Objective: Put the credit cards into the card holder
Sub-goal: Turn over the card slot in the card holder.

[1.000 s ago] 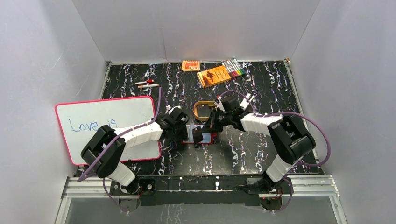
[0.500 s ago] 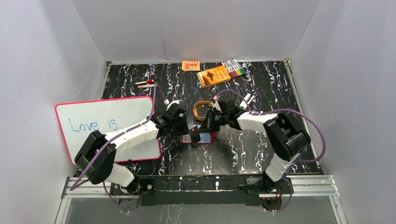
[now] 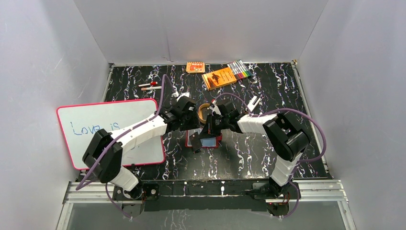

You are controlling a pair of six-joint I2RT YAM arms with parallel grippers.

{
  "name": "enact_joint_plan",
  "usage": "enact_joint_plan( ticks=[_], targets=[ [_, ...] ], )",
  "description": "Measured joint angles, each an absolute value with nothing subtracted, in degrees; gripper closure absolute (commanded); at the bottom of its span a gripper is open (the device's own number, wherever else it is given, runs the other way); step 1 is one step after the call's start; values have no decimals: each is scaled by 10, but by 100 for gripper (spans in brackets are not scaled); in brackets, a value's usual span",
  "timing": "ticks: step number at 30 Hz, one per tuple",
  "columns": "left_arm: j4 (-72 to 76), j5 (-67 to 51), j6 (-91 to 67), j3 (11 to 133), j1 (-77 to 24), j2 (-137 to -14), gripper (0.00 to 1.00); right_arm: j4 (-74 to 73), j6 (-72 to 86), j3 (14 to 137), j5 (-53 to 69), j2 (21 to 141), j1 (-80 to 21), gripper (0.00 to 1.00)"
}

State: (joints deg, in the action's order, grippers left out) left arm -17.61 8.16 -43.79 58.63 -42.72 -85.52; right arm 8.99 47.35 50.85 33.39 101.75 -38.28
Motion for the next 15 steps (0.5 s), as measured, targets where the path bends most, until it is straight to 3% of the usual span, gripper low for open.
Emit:
enact_joint_plan(
  ticks=[15],
  targets=[
    [-191, 84, -402, 644, -427, -968, 59, 91, 456, 523, 344, 1027, -387, 100]
  ],
)
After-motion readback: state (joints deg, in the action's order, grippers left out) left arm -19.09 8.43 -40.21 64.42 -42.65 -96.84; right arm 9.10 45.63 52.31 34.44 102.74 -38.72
